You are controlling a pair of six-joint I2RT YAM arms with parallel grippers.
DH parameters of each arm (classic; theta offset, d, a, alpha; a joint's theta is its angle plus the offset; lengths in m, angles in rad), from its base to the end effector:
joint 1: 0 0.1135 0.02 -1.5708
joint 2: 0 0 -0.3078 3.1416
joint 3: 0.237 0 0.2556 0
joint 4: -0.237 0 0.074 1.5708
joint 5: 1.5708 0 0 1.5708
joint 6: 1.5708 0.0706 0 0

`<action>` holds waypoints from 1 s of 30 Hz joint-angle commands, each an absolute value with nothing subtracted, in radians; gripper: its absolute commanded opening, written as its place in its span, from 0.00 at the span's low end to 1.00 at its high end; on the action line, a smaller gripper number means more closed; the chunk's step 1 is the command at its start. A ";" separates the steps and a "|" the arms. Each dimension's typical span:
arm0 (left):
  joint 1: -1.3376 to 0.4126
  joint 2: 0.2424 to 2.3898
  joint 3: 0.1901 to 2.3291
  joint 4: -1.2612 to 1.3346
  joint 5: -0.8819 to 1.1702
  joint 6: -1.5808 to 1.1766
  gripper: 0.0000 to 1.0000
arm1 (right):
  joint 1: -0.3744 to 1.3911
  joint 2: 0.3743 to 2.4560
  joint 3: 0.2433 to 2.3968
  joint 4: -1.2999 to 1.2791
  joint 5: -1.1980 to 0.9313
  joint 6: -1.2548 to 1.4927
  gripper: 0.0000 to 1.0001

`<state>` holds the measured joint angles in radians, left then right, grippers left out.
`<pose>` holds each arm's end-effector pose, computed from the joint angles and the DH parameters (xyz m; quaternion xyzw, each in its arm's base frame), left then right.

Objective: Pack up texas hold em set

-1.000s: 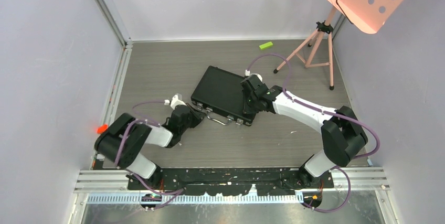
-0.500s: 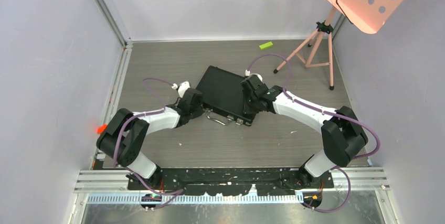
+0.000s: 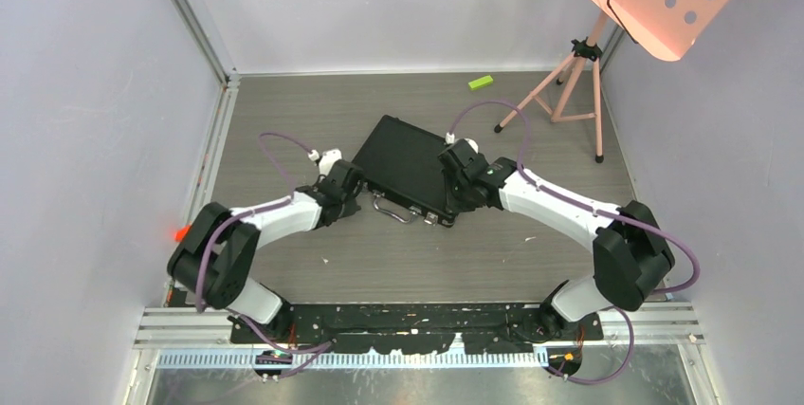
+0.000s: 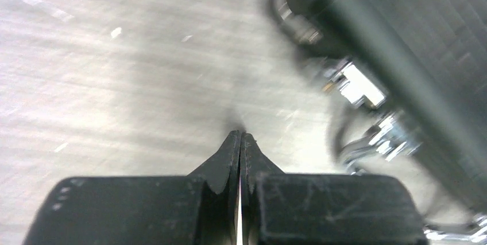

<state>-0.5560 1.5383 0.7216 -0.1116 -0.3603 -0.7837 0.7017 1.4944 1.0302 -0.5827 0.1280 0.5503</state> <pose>0.2745 -0.1413 0.1690 -0.1623 0.9210 -0.0596 0.3491 0.2484 0.1981 0.2381 -0.0564 0.9624 0.1014 0.2456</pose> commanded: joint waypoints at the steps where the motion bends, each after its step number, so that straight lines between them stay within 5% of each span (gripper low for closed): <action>1: -0.552 1.379 0.708 -0.335 -0.351 -0.642 0.00 | 0.756 1.430 1.088 -0.689 0.212 0.508 0.18; 8: -0.555 1.243 0.839 -0.325 -0.021 -0.533 0.00 | 0.815 1.401 1.160 -0.683 0.181 0.525 0.09; 14: -0.576 1.336 0.945 -0.295 0.151 -0.516 0.00 | 0.844 1.416 1.192 -0.690 0.164 0.526 0.01; 30: -0.604 1.520 0.959 -0.241 0.054 -0.476 0.00 | 0.850 1.615 0.878 -0.312 0.117 0.620 0.01</action>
